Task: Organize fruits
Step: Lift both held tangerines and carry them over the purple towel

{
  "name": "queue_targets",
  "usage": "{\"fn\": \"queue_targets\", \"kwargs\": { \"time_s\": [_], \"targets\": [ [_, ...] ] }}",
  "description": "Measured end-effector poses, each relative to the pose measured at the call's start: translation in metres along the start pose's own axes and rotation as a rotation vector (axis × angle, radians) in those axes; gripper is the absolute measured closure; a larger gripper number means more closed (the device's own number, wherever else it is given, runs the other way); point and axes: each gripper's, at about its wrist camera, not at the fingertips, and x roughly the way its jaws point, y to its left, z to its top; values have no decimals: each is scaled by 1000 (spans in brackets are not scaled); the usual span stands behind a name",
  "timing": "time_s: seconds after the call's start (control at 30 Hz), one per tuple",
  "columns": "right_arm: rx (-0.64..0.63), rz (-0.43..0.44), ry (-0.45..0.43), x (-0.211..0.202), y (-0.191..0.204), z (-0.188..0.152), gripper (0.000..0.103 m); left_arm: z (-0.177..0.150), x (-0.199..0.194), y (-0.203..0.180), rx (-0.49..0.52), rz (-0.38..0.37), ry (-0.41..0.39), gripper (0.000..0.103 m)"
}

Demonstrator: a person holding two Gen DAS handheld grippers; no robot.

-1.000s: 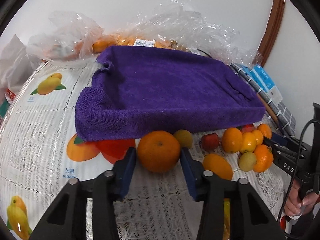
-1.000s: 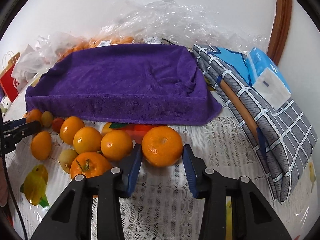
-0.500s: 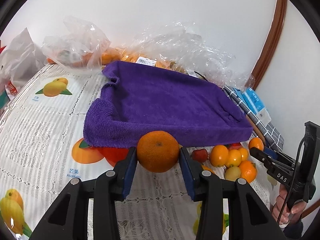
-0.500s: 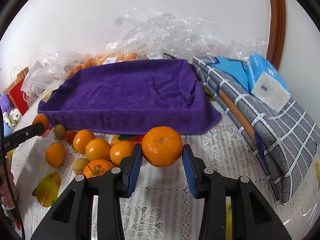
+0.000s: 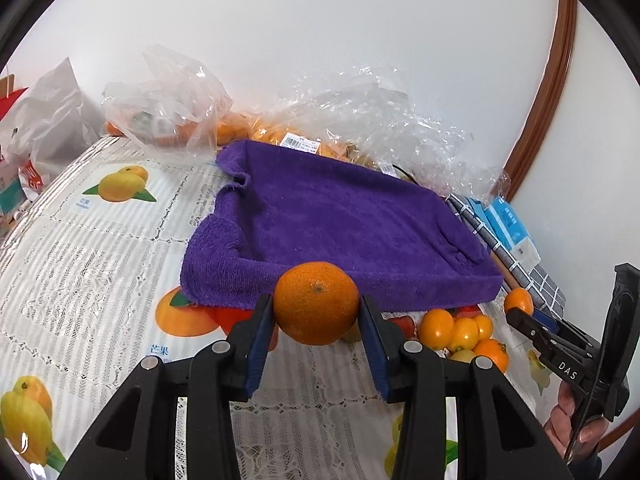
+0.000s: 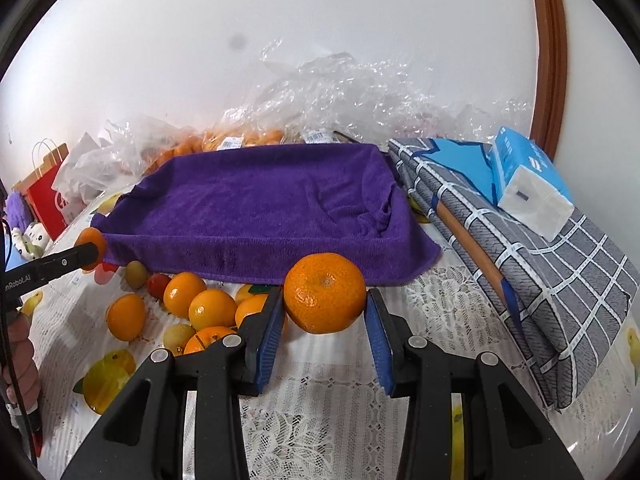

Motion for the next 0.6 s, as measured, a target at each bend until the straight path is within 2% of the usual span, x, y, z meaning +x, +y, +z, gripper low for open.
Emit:
{"fn": "queue_targets", "kwargs": {
  "time_s": [0.4, 0.6],
  "targets": [
    [14, 2, -55, -11, -2, 6, 63, 3, -9, 3, -13, 26, -58, 63],
    [53, 4, -61, -15, -6, 11, 63, 7, -20, 1, -14, 16, -93, 63]
  ]
}}
